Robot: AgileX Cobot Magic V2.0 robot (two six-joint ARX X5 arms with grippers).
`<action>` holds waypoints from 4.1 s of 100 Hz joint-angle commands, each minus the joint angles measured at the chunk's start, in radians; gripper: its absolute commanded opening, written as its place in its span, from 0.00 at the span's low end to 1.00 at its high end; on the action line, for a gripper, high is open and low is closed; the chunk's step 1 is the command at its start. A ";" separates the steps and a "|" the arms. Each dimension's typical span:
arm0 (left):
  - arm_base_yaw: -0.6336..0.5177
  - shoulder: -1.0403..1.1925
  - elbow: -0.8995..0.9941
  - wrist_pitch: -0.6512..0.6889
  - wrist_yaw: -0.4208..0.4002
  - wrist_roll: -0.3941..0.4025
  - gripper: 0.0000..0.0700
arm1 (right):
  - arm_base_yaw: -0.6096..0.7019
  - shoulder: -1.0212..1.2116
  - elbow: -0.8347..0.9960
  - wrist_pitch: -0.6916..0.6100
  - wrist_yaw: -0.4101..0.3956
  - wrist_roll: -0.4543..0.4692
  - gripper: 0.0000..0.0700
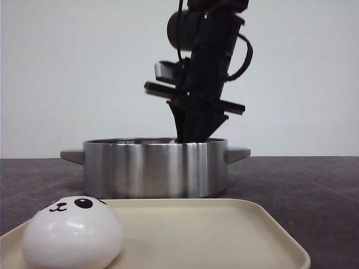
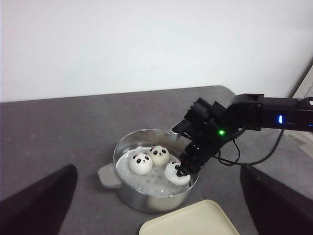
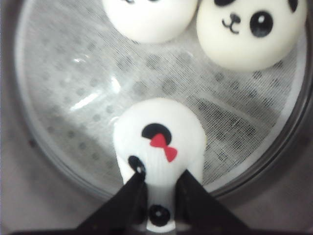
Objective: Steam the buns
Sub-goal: 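Lift the bun with the right gripper into the pot and release, then lower the left gripper onto the last panda bun and grasp it, then carry the bun with the left gripper into the pot and release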
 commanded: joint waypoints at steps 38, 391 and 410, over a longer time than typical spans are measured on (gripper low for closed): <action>-0.007 0.009 0.019 -0.043 0.002 -0.029 1.00 | -0.002 0.036 0.026 -0.010 0.005 0.015 0.58; 0.244 1.221 -0.023 0.296 0.316 0.059 0.00 | 0.391 -1.035 0.374 -0.549 0.606 0.051 0.01; 0.248 1.316 -0.023 0.310 0.316 0.059 0.00 | 0.391 -1.035 0.335 -0.549 0.608 0.097 0.01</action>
